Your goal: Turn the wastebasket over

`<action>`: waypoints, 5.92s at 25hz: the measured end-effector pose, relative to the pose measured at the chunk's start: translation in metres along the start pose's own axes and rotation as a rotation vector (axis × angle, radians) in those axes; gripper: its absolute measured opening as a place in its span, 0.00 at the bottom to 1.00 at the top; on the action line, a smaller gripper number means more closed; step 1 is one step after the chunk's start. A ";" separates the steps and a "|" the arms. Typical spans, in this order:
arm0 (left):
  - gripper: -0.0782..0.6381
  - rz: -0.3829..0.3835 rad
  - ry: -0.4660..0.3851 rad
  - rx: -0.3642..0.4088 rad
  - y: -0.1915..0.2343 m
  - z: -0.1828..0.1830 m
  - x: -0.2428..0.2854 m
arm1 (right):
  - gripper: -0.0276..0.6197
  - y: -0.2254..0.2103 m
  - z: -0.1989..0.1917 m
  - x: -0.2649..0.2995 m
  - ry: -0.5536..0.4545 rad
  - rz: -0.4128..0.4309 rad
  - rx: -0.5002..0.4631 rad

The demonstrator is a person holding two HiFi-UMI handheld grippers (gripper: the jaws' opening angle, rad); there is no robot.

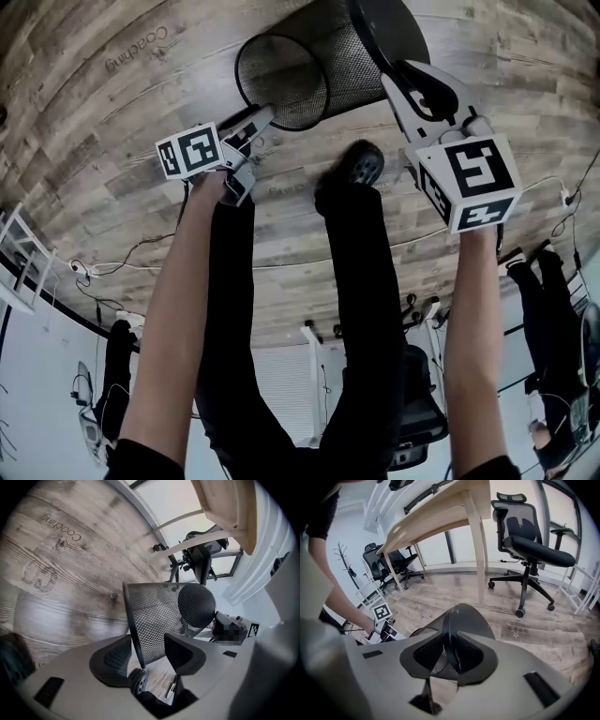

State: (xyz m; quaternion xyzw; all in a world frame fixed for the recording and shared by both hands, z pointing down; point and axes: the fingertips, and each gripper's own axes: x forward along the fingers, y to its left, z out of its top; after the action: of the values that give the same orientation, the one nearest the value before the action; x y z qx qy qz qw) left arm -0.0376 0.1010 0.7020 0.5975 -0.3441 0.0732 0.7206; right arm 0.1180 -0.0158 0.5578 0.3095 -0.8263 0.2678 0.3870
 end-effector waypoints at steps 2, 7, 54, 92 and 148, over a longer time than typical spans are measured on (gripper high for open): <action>0.43 0.023 0.011 0.000 0.007 -0.003 -0.002 | 0.20 0.010 0.003 0.002 0.003 0.020 -0.017; 0.43 0.068 0.041 -0.007 0.023 -0.016 -0.008 | 0.19 0.035 0.005 0.003 0.000 0.067 -0.028; 0.59 0.124 -0.038 0.130 -0.143 0.050 -0.009 | 0.17 0.098 -0.012 0.005 0.011 0.232 0.098; 0.61 0.075 -0.005 0.085 -0.106 0.041 -0.040 | 0.45 0.002 -0.078 0.033 -0.054 0.042 0.977; 0.45 0.240 0.092 0.243 -0.100 -0.014 -0.146 | 0.24 0.132 0.011 -0.024 0.094 0.064 0.343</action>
State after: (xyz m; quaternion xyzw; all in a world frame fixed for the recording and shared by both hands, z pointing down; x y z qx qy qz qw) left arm -0.0899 0.1303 0.5352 0.6310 -0.3684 0.2270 0.6439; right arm 0.0296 0.0716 0.5056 0.3318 -0.7590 0.4309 0.3580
